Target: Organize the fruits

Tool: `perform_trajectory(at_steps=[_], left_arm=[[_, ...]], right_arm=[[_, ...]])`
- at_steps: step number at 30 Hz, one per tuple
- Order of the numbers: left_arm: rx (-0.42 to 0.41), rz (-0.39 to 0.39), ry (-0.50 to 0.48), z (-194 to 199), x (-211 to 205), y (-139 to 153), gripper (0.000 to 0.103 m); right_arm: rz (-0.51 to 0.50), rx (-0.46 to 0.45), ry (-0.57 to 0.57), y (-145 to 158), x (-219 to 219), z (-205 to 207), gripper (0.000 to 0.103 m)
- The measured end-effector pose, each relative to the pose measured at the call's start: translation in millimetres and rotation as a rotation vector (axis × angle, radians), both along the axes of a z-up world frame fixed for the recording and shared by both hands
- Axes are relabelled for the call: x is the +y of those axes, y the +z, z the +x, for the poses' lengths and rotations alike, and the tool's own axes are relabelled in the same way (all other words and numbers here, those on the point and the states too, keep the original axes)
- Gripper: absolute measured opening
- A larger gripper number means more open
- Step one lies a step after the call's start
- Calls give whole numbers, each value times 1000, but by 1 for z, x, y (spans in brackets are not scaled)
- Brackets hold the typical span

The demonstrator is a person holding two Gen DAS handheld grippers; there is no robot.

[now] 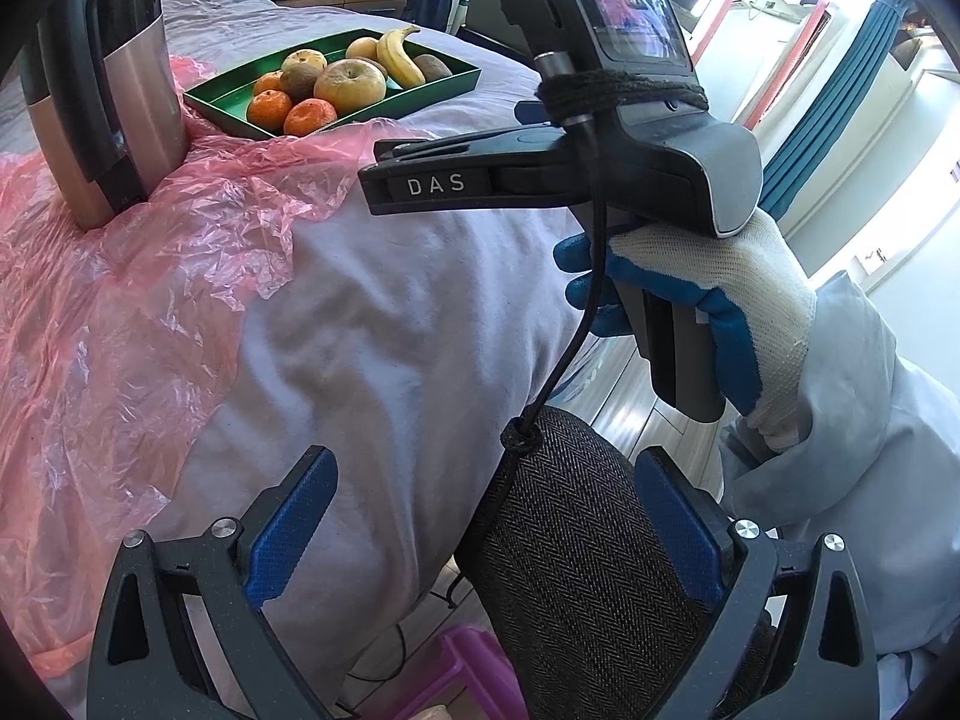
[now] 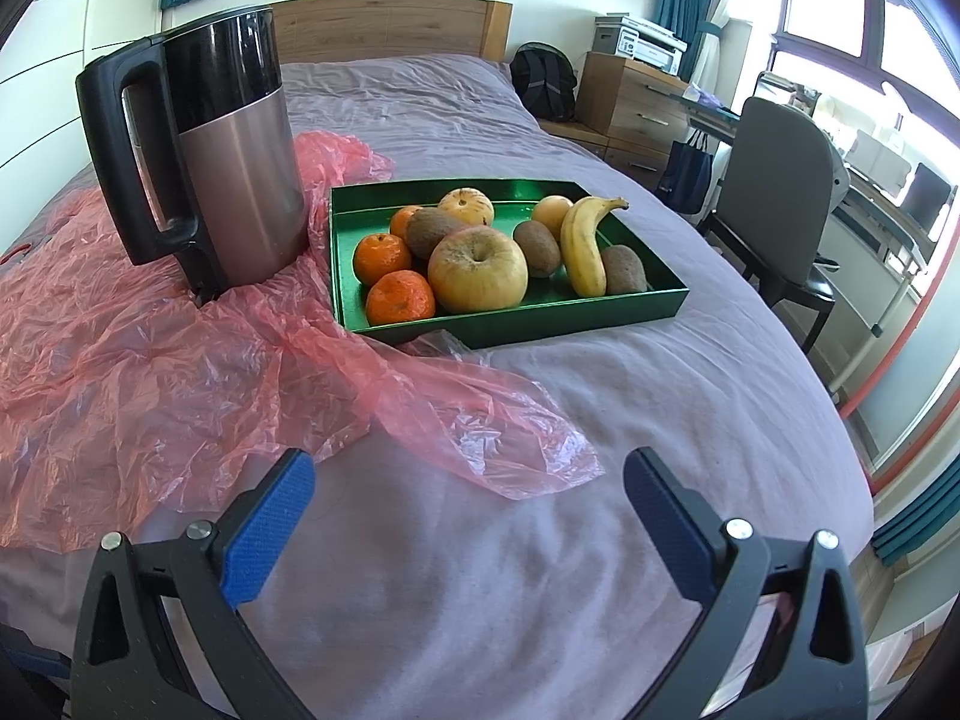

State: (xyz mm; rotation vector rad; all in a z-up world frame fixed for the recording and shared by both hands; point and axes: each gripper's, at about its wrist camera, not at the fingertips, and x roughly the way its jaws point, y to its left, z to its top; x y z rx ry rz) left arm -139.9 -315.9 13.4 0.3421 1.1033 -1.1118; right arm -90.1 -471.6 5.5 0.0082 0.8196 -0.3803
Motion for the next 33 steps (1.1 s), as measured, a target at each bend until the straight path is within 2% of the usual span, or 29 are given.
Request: perform_trajectory(at_steps=[33], left_arm=[[-13, 3, 12, 4, 3, 1, 98]], right_arm=[[-3, 1, 1, 0, 2, 1, 103]])
